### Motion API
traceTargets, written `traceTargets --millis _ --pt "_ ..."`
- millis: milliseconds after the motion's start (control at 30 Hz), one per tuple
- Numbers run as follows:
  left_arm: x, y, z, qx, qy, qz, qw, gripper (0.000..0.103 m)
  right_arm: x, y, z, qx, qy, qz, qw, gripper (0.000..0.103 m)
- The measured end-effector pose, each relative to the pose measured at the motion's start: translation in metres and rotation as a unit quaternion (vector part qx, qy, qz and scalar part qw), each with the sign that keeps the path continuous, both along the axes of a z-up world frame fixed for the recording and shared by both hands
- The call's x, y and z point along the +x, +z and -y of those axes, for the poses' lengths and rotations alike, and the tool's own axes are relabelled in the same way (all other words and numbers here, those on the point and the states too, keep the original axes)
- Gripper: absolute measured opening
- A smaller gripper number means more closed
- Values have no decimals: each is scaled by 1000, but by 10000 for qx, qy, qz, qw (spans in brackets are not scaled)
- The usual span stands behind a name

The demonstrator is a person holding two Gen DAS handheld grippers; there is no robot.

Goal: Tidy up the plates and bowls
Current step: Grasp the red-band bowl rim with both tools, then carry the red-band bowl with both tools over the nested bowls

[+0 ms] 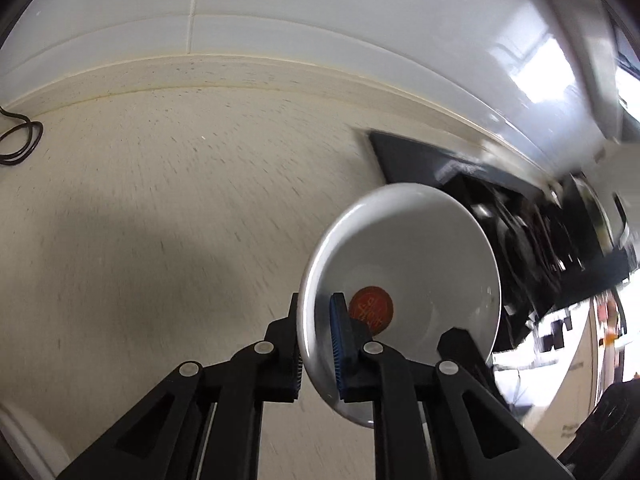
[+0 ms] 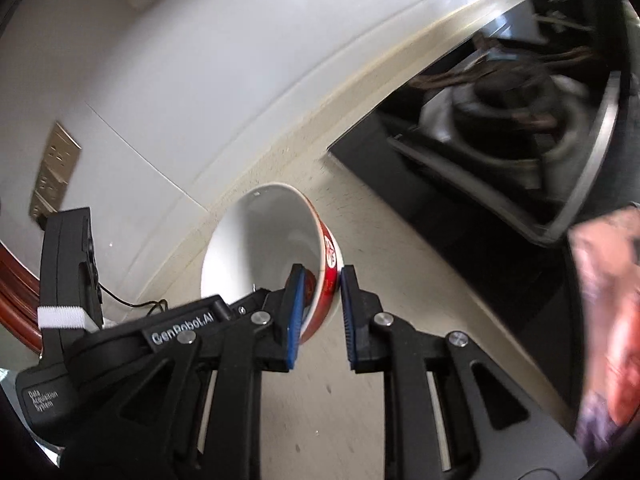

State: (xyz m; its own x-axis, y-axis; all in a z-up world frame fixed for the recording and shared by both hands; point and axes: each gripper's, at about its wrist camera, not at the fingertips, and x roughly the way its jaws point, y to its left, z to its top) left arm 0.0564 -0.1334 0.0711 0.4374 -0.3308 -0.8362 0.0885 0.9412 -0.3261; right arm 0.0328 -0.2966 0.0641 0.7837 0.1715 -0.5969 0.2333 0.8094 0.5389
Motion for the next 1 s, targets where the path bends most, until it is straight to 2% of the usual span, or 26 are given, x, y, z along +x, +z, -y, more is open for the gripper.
traceTargets --millis 133,367,533,1000 --pt "-33 5 11 -33 -223 149 9996 13 -44 11 8 -142 -179 180 9996 20" --pt "-99 20 21 -14 -575 670 9961 14 -110 25 17 -268 -378 393 9982 19" --pt "-130 22 21 0 -710 969 9928 14 -149 33 14 -434 -373 515 9970 19" --pt "-201 19 -7 282 -847 1611 9829 14 -222 21 -15 -575 -125 535 9968 18"
